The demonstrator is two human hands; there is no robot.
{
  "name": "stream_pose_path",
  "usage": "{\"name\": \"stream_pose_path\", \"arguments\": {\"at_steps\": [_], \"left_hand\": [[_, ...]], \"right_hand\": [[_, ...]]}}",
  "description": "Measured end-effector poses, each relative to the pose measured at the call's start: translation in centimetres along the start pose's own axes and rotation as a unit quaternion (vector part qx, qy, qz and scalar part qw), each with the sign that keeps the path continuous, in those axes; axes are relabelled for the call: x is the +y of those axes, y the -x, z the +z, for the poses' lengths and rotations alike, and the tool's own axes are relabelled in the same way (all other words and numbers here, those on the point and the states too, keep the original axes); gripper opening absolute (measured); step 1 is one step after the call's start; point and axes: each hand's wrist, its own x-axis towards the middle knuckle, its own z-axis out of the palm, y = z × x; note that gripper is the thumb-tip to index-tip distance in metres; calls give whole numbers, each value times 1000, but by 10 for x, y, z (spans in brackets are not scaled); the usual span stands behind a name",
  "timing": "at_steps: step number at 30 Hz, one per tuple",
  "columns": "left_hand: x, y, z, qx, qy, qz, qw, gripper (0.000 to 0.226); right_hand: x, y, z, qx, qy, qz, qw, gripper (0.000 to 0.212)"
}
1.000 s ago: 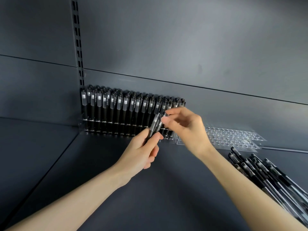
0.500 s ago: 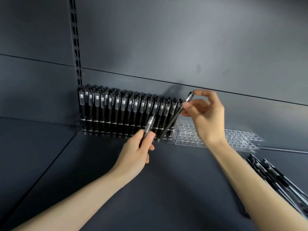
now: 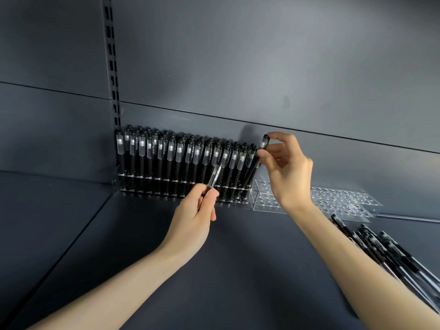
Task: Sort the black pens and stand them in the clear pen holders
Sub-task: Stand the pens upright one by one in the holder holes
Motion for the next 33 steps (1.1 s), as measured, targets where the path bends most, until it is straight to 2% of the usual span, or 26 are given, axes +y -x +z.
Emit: {"name": "stream_pose_path", "arguments": {"at_steps": [14,20,23,27,33], "left_hand": [[-2,-3,2,6,13,-6,1000,23],[0,0,4,-8,29,-3,1000,23],[-2,-1,5,-12,30,-6,999,23],[-4,1,8,-35,26,12,999,19],[-4,4,8,-61,-11,40,997,10]], "right_hand": [[4,-1,1,-105,94,27,990,24],[1,6,-1,-81,117,27,989,23],[-10,19,-5,-71,27,78,994,13],[-22,36,-2,-168,-158,183,956,17],[-20,36,0,-152,-193,177,953,21]]}}
